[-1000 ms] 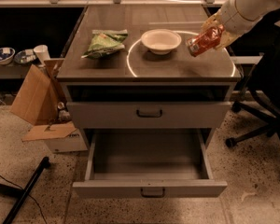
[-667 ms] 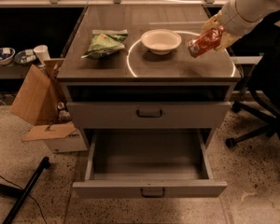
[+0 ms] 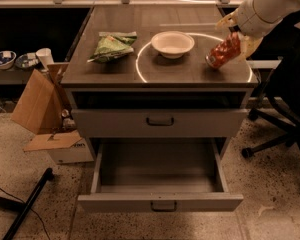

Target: Pick coke can from middle drawer and place on counter

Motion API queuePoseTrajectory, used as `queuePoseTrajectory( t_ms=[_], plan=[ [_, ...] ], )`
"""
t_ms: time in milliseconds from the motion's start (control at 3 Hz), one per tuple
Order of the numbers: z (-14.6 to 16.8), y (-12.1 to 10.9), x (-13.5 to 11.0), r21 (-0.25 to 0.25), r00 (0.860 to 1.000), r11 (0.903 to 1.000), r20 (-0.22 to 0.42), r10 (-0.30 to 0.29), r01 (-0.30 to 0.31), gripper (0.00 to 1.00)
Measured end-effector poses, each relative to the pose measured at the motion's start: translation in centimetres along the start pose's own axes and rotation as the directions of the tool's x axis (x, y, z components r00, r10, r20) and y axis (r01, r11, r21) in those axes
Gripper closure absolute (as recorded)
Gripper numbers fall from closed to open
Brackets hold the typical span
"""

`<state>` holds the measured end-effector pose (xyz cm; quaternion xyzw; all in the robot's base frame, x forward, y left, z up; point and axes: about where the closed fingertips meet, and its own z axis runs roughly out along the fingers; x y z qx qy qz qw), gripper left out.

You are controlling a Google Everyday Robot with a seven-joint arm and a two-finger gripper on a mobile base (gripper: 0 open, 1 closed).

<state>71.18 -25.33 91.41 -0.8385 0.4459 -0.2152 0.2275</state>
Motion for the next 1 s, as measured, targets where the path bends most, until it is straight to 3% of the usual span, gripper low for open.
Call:
queuePoseTrajectory(
  t_ms=[1000],
  plan=[
    [-1.4,0.0,-0.3,0.006,0.999,0.9996,-0.016,-0.029,0.029,0.0]
  ],
)
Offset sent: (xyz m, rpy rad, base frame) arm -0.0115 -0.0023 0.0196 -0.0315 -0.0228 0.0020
